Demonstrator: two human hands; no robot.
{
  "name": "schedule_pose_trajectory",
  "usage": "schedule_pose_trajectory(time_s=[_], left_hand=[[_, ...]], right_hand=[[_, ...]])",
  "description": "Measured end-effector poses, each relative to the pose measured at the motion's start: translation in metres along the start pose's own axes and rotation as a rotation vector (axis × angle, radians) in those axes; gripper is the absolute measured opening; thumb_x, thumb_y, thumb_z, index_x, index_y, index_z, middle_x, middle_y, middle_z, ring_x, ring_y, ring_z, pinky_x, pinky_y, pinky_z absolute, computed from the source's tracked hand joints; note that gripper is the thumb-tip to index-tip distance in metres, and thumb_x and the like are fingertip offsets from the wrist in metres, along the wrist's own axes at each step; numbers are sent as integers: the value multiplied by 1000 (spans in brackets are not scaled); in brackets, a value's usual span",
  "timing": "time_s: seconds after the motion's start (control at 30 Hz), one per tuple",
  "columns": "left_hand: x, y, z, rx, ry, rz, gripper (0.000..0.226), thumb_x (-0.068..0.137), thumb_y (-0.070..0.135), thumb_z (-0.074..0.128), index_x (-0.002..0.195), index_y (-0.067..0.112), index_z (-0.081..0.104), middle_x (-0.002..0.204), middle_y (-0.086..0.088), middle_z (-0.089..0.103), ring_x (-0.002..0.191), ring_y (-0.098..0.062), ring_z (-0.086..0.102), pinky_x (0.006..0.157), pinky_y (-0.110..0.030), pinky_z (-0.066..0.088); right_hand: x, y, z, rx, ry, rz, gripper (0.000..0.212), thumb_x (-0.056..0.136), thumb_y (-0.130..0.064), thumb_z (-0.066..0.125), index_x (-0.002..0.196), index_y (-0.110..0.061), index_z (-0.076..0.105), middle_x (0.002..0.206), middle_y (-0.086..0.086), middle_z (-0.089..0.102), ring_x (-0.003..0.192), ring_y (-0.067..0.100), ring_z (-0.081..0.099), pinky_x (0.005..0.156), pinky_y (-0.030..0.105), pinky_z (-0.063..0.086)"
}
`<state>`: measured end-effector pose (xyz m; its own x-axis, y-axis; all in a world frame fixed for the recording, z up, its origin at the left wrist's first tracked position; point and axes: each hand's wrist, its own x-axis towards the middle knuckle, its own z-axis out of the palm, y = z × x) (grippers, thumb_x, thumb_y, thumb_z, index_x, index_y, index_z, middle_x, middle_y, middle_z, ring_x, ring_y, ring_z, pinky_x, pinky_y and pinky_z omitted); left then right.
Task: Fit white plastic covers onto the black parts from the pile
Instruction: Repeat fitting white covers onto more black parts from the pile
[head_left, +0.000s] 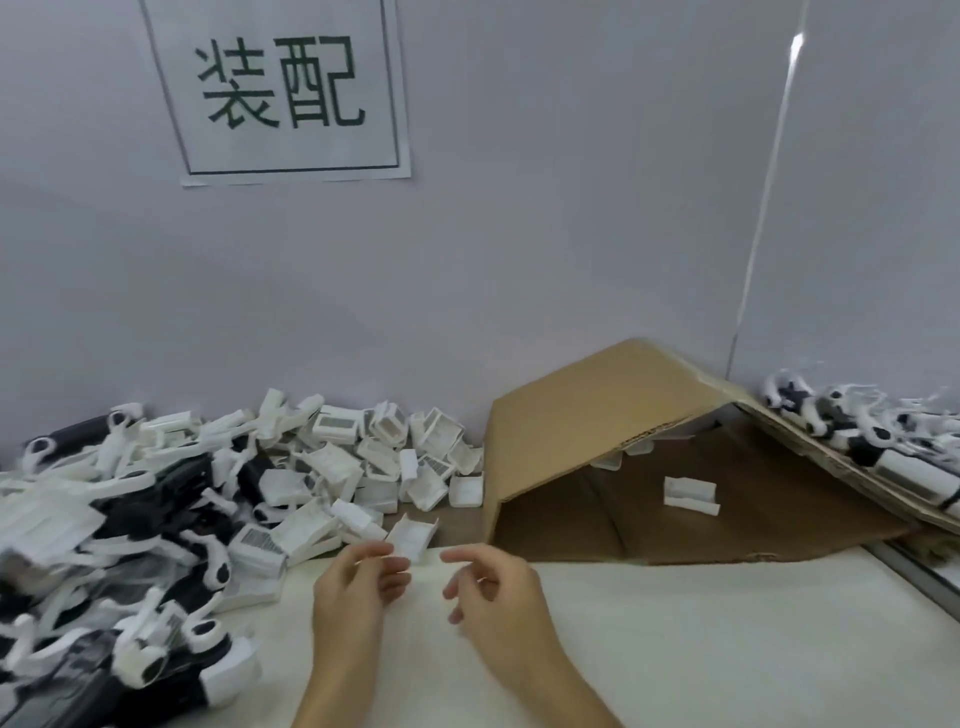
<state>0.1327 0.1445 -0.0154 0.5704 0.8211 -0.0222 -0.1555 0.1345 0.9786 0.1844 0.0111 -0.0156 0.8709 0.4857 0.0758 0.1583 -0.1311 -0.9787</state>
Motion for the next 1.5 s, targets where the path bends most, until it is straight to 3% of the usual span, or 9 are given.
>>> schedule_pose_trajectory(time_s=[0.43,0.63,0.8,0.87,0.97,1.07,1.2,1.33,1.5], left_hand=[[-17,4,4,328,-81,128,24,93,1,50,85,14,67,74,1,72,68,-9,66,77,-35,54],[-43,12,21,371,74,410,36,88,-5,52,74,26,62,77,14,66,66,-8,57,59,-15,43],[-27,54,39,552,16,517,21,90,4,53,87,25,58,92,9,64,89,-12,59,77,-27,48],[-9,76,43,744,-92,449,12,94,15,52,104,21,56,111,2,58,104,-19,55,88,-34,47],[13,107,44,1250,-220,478,31,94,24,49,124,18,46,126,-6,48,117,-29,45,92,-40,43],[32,139,27,1757,-94,583,46,92,26,49,135,15,38,133,-10,47,124,-33,44,96,-42,41],[58,172,-27,2193,220,325,55,90,33,55,138,11,40,136,-12,51,126,-32,49,104,-45,43],[69,181,-65,2144,151,-70,45,87,26,51,131,18,50,127,-3,59,119,-30,56,103,-50,42],[65,160,-79,2218,143,83,26,83,22,50,105,26,62,104,7,64,105,-22,60,105,-54,32]], right_hand=[[1,0,-2,-137,-5,-110,39,93,5,50,79,-22,74,67,-1,69,54,13,65,55,21,53],[2,-4,-6,-71,29,-72,36,96,4,50,85,-20,74,69,3,69,57,12,66,55,17,49],[5,-5,-10,4,28,-32,36,96,7,47,84,-14,74,68,5,70,57,15,67,58,19,49],[6,-4,-11,18,23,-23,37,96,8,46,82,-13,74,67,5,69,57,16,67,58,20,50],[7,-4,-11,15,17,-18,37,96,8,47,83,-13,74,69,7,70,57,15,68,57,19,49],[6,-3,-12,25,32,-12,36,96,6,48,83,-14,74,71,6,70,57,14,68,57,20,50],[3,-4,-12,11,28,-21,36,96,4,48,83,-17,74,71,4,70,58,12,68,58,22,53],[3,-5,-12,-5,16,-18,37,97,4,46,84,-18,73,69,2,69,57,11,67,55,19,49],[2,-6,-12,7,15,-7,36,97,3,46,84,-18,73,69,1,68,56,8,65,55,16,47]])
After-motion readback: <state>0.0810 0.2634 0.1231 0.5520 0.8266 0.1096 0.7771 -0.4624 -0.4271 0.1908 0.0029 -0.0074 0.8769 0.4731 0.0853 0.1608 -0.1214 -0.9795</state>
